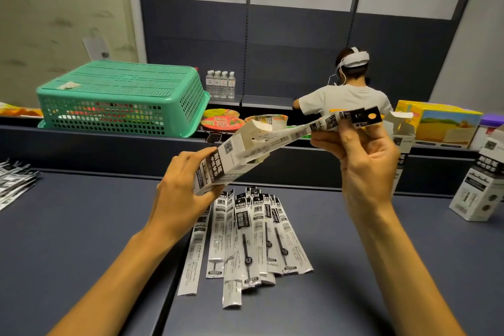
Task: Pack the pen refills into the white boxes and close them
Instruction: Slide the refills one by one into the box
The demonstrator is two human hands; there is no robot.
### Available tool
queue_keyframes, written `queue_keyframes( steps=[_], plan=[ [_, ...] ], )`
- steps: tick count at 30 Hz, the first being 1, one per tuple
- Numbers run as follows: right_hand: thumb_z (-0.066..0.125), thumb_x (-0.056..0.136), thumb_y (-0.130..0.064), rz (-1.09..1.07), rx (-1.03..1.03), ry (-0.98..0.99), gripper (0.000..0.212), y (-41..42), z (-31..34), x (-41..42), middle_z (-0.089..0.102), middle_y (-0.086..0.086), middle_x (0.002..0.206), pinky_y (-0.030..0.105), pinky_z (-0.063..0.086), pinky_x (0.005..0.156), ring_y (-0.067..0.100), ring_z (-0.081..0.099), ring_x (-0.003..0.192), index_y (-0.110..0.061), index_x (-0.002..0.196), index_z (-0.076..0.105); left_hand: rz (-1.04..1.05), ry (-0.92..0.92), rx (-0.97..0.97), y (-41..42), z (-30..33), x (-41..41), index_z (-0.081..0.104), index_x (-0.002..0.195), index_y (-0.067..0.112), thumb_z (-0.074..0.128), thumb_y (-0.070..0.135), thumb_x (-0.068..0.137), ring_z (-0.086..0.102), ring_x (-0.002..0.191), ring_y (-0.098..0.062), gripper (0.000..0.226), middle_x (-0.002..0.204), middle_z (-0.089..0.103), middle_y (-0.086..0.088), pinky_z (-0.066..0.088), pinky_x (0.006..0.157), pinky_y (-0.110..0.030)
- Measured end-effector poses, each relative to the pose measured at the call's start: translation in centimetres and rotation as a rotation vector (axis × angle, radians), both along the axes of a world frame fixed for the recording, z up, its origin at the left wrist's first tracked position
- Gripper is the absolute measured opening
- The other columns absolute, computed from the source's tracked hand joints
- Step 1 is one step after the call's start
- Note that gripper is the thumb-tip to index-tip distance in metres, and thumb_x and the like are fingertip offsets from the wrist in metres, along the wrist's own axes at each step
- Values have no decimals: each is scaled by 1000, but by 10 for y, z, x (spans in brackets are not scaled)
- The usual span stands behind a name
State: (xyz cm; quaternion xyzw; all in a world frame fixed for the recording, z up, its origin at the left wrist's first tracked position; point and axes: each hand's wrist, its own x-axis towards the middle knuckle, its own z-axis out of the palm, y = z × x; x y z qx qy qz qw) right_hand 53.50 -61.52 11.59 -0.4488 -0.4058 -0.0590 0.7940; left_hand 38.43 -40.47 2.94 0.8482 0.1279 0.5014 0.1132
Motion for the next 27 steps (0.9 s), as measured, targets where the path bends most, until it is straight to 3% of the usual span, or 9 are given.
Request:
queue_keyframes(
  steps=[9, 18, 23, 27],
  plan=[
    [51, 99, -5, -103, 27, -25, 25, 0, -2, 3, 76, -13, 92, 29, 60, 72, 17, 75, 82, -26, 109, 59, -30, -17, -17, 0, 1, 0, 48, 134, 22, 82, 19, 74, 53, 101, -16, 69, 114, 57, 1, 47, 80, -26],
    [49, 99, -8, 149, 30, 291, 13, 4, -6, 9, 76, 4, 84, 23, 58, 66, 18, 74, 76, -7, 107, 60, -79, -35, -33, -2, 3, -1, 49, 134, 20, 82, 22, 75, 55, 103, -16, 68, 115, 57, 3, 53, 80, -37],
    [52, 95, -12, 31, 16, 52, 18, 0, -8, -2, 76, -4, 93, 26, 59, 69, 19, 75, 79, -18, 110, 61, -64, -34, -30, -1, 2, 1, 49, 134, 21, 83, 21, 74, 54, 102, -17, 69, 113, 57, 3, 53, 80, -37],
    [52, 93, -8, -52, 16, -232, 21, -5, -11, -16, 74, -16, 96, 23, 58, 70, 15, 74, 80, -13, 113, 57, -38, -44, -53, 1, 1, 0, 48, 135, 21, 82, 23, 75, 54, 103, -16, 69, 112, 56, 4, 51, 81, -30]
  ],
)
